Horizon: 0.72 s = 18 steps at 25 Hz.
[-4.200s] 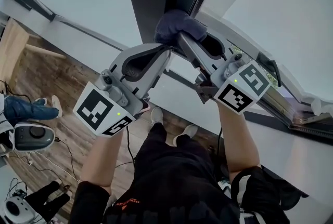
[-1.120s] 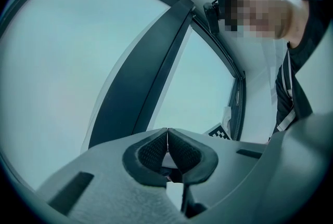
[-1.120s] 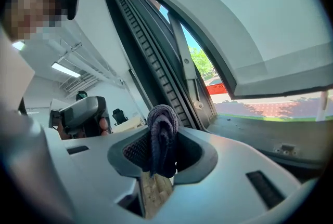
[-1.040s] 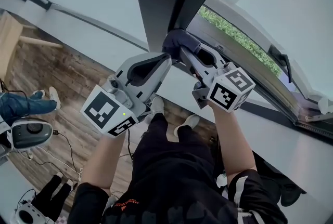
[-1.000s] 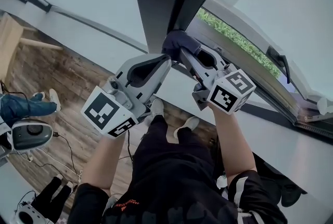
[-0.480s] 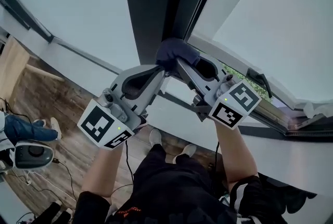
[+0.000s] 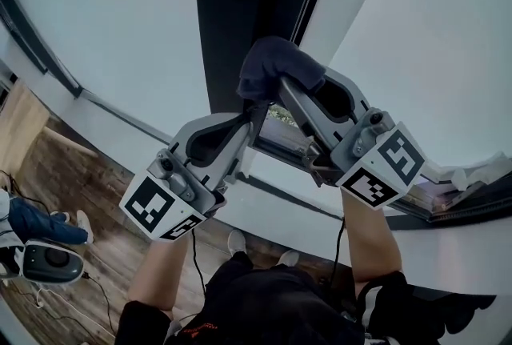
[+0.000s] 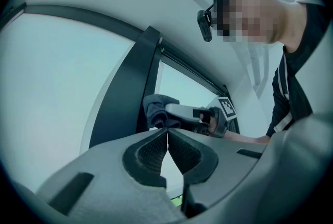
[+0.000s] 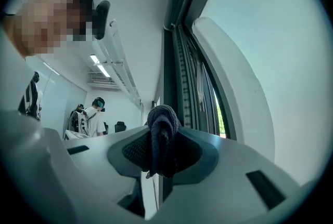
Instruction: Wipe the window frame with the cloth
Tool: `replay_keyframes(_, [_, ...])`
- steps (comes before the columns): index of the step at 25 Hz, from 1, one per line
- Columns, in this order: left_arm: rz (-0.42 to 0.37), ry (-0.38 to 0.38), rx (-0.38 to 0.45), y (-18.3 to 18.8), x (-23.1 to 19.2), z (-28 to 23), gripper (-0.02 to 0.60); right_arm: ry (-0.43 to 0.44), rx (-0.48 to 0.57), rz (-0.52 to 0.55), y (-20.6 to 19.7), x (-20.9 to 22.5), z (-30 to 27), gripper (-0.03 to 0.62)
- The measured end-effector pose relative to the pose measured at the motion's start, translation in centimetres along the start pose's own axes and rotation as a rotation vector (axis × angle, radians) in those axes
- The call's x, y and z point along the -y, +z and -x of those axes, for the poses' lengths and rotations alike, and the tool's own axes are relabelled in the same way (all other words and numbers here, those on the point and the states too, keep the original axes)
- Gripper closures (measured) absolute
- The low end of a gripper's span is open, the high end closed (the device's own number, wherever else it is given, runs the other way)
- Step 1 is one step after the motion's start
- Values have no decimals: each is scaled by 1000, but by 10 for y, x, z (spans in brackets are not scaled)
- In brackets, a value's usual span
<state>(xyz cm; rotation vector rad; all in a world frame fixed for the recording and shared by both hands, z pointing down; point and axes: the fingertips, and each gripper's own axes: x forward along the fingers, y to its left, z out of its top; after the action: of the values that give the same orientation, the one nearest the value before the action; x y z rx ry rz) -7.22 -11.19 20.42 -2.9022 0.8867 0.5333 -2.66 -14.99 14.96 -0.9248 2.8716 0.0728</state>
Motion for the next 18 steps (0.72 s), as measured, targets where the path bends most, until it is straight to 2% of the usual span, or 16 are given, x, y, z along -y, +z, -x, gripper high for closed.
replay_keyframes(8, [-48,-32,38,29,7,-14,561,10,125,116,90,-4,-8,494])
replay_keyframes(18, [-81,-50,53,50,4,-34,562,-5,174,192,146,14,-17,494])
